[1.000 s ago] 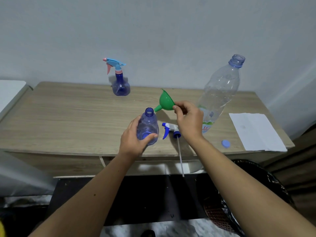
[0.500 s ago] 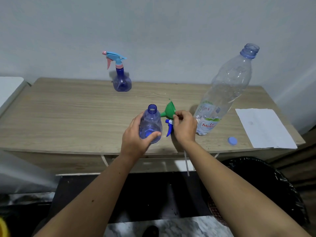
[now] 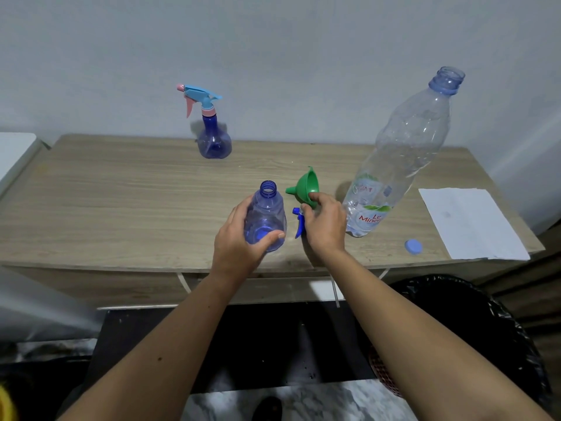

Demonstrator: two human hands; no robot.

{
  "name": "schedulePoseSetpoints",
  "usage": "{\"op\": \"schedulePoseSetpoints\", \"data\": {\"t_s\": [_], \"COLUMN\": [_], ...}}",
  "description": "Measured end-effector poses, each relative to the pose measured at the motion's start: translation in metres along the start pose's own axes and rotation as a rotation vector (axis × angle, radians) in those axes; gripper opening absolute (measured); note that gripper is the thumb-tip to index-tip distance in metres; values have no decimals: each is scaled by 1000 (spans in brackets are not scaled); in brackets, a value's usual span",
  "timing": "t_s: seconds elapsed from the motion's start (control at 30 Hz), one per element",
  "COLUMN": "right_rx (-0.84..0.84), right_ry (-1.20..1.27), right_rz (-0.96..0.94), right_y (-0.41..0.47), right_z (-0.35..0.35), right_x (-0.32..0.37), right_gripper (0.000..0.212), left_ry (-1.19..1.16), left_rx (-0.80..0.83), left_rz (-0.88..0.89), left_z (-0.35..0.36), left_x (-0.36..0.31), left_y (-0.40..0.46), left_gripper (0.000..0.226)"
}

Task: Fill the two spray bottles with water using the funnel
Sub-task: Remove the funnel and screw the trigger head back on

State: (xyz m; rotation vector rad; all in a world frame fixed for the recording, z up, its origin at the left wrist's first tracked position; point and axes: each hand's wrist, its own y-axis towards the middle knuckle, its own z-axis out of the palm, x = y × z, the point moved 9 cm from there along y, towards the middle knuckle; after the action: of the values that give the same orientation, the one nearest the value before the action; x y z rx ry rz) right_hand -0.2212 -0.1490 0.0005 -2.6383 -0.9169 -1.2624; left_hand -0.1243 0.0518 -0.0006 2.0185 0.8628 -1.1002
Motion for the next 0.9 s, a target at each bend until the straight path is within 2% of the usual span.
{"op": "schedulePoseSetpoints", "data": {"t_s": [0.23, 0.4, 0.63, 0.9], "right_rx": [-55, -94, 7, 30], "right_ry": [47, 6, -45, -84], "right_rz": [-95, -90, 90, 139], "right_y": [-16, -38, -48, -44], "right_z": [-24, -42, -31, -22], "right_x": [3, -12, -41, -44], "right_gripper": [31, 27, 43, 47], "left_ry": [-24, -35, -32, -44], "left_rx": [5, -2, -2, 0], "left_rz": [-37, -63, -80, -82], "left_z": [-1, -2, -1, 0], "left_x": [-2, -4, -1, 1], "left_y": [-1, -4, -4, -4], "left_gripper": [89, 85, 85, 84]}}
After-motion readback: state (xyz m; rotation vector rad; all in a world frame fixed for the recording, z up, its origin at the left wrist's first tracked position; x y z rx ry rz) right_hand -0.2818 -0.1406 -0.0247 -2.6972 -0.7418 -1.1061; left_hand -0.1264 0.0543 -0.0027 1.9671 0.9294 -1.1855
